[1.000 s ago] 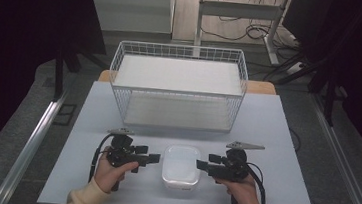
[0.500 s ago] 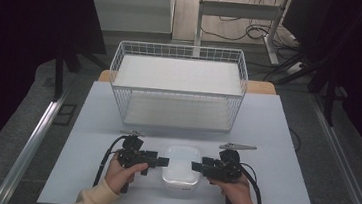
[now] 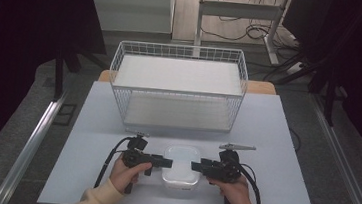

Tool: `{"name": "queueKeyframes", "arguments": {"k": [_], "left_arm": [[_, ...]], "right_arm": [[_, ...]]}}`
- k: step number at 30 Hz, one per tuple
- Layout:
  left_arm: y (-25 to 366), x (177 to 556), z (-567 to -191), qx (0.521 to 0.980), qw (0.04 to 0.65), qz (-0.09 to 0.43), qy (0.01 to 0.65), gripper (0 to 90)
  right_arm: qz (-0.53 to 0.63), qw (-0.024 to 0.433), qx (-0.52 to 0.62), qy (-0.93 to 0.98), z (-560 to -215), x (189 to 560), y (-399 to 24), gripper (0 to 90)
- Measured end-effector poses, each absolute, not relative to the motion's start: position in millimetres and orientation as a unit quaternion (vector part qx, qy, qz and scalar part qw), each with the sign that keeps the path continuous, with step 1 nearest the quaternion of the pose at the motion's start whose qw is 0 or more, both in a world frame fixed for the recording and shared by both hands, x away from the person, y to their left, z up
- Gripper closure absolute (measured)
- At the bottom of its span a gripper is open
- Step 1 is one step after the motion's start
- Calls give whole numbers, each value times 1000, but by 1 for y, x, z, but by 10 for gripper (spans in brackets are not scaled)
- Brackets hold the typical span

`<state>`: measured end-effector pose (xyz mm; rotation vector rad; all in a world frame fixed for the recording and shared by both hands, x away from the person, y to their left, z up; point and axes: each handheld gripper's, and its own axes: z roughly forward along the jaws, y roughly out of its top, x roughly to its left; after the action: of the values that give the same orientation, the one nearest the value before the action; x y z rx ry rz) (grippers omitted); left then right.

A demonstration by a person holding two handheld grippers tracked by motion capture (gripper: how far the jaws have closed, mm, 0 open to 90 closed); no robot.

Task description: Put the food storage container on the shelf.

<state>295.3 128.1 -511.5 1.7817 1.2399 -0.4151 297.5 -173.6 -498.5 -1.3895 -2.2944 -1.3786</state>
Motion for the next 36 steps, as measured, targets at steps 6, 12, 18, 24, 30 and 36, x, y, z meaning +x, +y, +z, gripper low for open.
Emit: {"name": "queueKeyframes", "arguments": {"k": [6,12,18,24,30,36], "left_arm": [[132,294,-516,702,457,-180,516,464],[139,286,-507,697,475,-159,513,636],[142,280,-504,693,488,-156,506,699],[145,276,-502,692,497,-163,497,733],[147,274,-500,692,504,-168,490,766],[148,273,-495,695,508,-158,483,794]], "right_arm": [[-465,91,-486,-734,-500,298,-179,599],[-475,102,-493,-722,-497,294,-184,661],[-490,118,-496,-707,-498,290,-190,703],[-504,144,-498,-691,-498,288,-196,755],[-514,150,-493,-686,-496,287,-200,786],[-517,140,-483,-693,-491,285,-199,798]]}}
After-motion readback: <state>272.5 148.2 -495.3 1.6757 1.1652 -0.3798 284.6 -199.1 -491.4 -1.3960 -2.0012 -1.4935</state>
